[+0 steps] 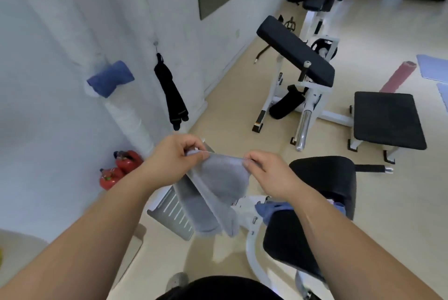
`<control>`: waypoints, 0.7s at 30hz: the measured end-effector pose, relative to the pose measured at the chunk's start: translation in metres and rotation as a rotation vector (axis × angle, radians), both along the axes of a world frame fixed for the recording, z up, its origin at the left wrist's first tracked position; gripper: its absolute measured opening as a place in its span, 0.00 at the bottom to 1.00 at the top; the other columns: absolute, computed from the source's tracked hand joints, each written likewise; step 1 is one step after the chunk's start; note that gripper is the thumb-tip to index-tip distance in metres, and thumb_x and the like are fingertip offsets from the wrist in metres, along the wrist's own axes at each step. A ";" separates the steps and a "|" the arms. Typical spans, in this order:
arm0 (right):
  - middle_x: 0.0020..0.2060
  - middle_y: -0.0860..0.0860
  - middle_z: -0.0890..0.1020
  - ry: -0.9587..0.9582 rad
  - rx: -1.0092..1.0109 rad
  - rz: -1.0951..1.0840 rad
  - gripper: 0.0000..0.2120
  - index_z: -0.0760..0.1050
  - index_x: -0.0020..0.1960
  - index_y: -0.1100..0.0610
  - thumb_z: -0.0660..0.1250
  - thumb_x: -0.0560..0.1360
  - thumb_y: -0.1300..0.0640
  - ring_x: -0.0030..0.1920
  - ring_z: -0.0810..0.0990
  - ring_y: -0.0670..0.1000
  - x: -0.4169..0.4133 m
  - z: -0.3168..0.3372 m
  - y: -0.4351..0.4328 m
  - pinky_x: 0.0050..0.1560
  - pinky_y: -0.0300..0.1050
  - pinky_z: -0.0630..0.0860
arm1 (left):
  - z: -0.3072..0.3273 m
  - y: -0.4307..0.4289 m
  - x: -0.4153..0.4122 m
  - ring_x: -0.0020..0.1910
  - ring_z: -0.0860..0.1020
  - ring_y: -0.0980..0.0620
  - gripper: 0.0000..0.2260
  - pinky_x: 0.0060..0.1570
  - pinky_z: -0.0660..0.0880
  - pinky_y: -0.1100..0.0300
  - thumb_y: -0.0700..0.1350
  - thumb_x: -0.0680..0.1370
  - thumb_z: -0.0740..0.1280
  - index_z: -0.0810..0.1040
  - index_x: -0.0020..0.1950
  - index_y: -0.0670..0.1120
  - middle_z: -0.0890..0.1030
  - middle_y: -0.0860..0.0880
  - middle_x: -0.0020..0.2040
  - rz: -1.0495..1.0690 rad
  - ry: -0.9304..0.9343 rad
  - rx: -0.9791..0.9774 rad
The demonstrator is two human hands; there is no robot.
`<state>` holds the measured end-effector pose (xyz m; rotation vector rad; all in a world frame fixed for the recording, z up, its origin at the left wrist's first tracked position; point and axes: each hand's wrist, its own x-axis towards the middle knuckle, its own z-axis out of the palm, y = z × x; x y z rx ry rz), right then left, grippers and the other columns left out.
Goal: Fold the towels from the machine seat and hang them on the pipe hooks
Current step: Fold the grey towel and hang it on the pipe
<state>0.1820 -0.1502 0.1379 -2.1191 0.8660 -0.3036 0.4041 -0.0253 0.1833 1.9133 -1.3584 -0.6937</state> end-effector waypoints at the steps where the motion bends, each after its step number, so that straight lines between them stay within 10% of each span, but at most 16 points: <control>1: 0.34 0.51 0.74 -0.036 0.033 -0.028 0.12 0.75 0.43 0.59 0.61 0.83 0.55 0.34 0.68 0.47 0.015 0.000 0.007 0.38 0.42 0.66 | -0.007 0.009 0.017 0.35 0.74 0.51 0.05 0.39 0.71 0.59 0.46 0.77 0.74 0.83 0.41 0.50 0.81 0.46 0.38 0.001 0.009 0.031; 7: 0.36 0.53 0.69 -0.253 0.186 -0.299 0.15 0.71 0.44 0.66 0.59 0.84 0.56 0.36 0.66 0.46 0.111 0.002 0.043 0.39 0.45 0.64 | -0.054 0.068 0.113 0.25 0.65 0.58 0.13 0.27 0.61 0.67 0.41 0.76 0.75 0.79 0.33 0.50 0.70 0.51 0.29 -0.022 0.303 0.252; 16: 0.44 0.61 0.82 -0.158 0.049 -0.634 0.12 0.80 0.47 0.62 0.64 0.81 0.55 0.42 0.77 0.56 0.176 -0.012 0.055 0.47 0.48 0.75 | -0.126 0.136 0.224 0.38 0.71 0.49 0.13 0.42 0.69 0.55 0.45 0.80 0.70 0.77 0.41 0.37 0.75 0.43 0.37 0.284 0.464 0.179; 21: 0.47 0.43 0.81 -0.011 0.049 -0.393 0.10 0.81 0.58 0.47 0.68 0.78 0.54 0.49 0.77 0.46 0.212 -0.004 0.082 0.51 0.39 0.73 | -0.097 0.125 0.221 0.34 0.69 0.57 0.08 0.35 0.68 0.62 0.42 0.81 0.67 0.79 0.42 0.41 0.73 0.49 0.35 0.229 0.349 0.053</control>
